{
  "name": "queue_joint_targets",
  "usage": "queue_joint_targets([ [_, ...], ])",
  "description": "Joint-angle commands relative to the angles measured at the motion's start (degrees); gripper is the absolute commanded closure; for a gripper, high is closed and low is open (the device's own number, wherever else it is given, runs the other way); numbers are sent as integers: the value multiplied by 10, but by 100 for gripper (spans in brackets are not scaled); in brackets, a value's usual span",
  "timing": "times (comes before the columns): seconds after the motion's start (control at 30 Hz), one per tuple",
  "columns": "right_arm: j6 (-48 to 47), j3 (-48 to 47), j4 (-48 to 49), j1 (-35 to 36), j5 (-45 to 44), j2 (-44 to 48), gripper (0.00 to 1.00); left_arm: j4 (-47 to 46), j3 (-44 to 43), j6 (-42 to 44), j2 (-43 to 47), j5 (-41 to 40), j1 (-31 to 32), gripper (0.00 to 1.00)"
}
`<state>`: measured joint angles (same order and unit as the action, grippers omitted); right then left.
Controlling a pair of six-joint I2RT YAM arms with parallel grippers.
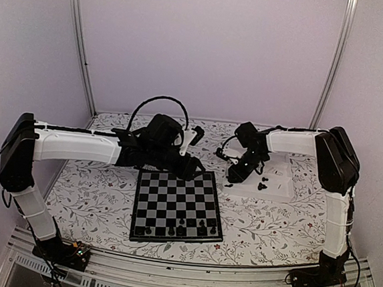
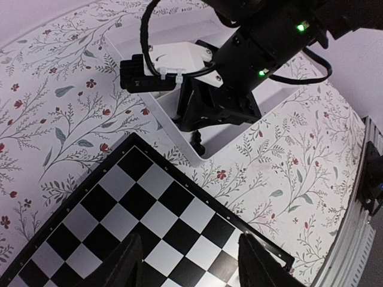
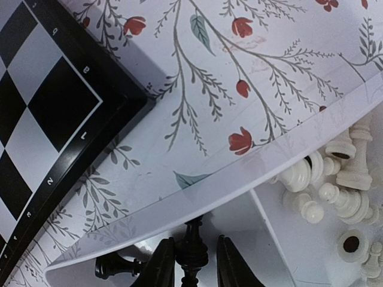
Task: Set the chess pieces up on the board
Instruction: Pick up the chess piece from the storage box.
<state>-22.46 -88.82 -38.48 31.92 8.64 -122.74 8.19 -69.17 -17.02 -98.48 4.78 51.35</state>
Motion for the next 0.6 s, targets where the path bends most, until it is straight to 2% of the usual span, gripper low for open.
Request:
queue_joint_targets([
  [0.0,2,24,-29,-3,-28,8,78,-8,-4,4,-7,7,-6,43],
  [0.3,-11,16,-13,-8,6,13,92,-12,-17,6,-18,16,-6,43],
  [0.43,-24,37,16,-26,44,58,95,-22,-30,3,-23,27,-10,44],
  [0.57,-55,72,49,-31,96,125,96,-53,-48,-22,-41,72,-23,44],
])
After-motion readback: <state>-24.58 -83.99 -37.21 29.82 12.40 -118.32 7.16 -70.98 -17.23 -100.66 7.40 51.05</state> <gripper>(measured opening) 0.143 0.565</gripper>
